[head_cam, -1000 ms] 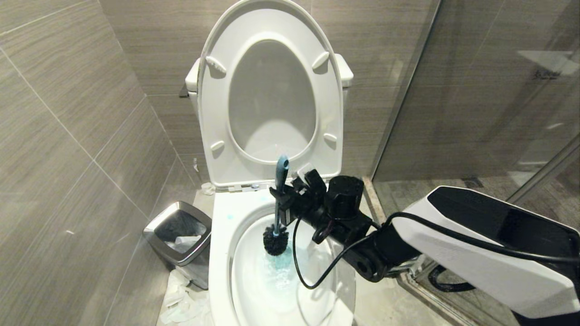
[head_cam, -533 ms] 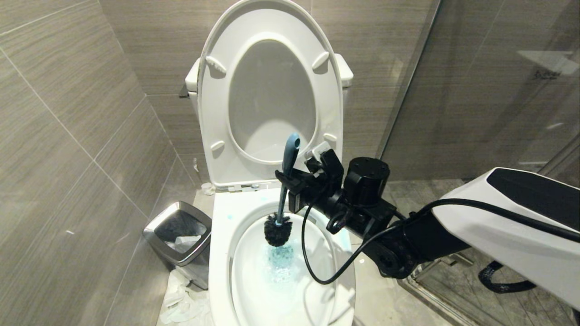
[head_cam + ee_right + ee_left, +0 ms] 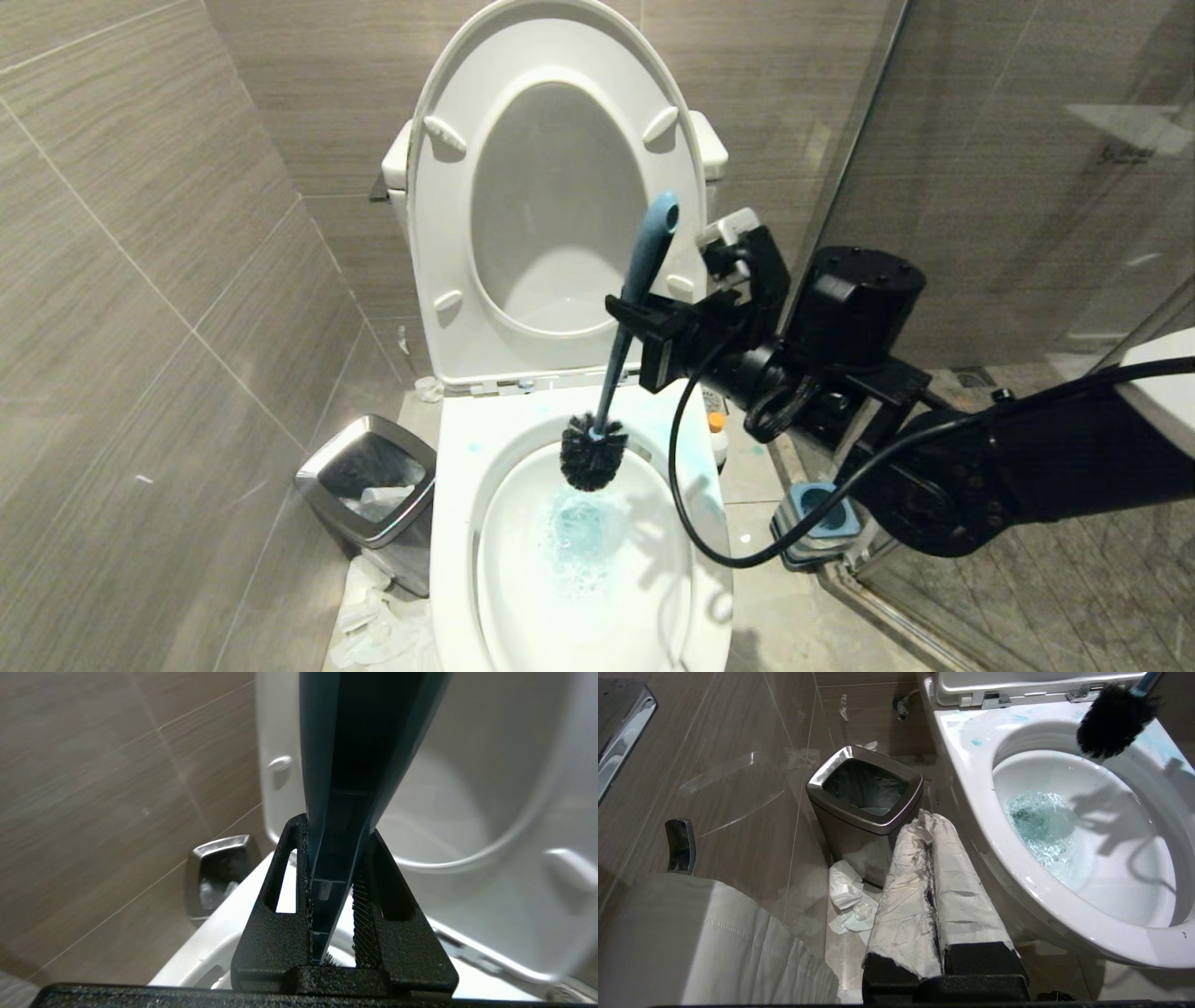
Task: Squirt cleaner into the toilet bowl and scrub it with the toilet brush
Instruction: Scrub the toilet bowl, then put the toilet brush back
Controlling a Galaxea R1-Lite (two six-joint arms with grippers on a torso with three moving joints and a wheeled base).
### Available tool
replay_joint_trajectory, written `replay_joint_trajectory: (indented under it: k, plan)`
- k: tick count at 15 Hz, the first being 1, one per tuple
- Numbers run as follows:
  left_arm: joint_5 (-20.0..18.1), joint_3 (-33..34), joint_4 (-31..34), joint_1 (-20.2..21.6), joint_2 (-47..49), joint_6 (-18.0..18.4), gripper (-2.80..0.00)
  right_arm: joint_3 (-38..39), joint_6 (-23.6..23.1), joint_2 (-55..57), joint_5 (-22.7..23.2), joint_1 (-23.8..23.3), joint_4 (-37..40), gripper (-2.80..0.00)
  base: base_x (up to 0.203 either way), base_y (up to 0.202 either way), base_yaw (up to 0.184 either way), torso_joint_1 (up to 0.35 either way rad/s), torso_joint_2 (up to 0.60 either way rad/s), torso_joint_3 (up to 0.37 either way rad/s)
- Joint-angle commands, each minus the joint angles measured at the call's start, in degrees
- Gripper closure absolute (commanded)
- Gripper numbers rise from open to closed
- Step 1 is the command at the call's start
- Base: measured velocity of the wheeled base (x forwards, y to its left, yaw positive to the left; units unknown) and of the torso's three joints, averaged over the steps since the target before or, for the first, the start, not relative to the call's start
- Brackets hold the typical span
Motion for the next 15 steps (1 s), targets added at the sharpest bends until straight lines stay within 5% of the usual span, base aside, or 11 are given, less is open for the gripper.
replay_joint_trajectory:
  k: [1, 15]
  plan:
    - [0.0, 0.0, 0.0, 0.0, 0.0, 0.0, 0.0, 1.4, 0.2, -6.8, -0.2, -3.0, 0.6, 0.0, 0.0, 0.0, 0.0, 0.0, 0.0, 0.0]
    - [0.0, 0.0, 0.0, 0.0, 0.0, 0.0, 0.0, 5.9, 1.6, -11.4, -2.6, -6.9, 2.9, 0.0, 0.0, 0.0, 0.0, 0.0, 0.0, 0.0]
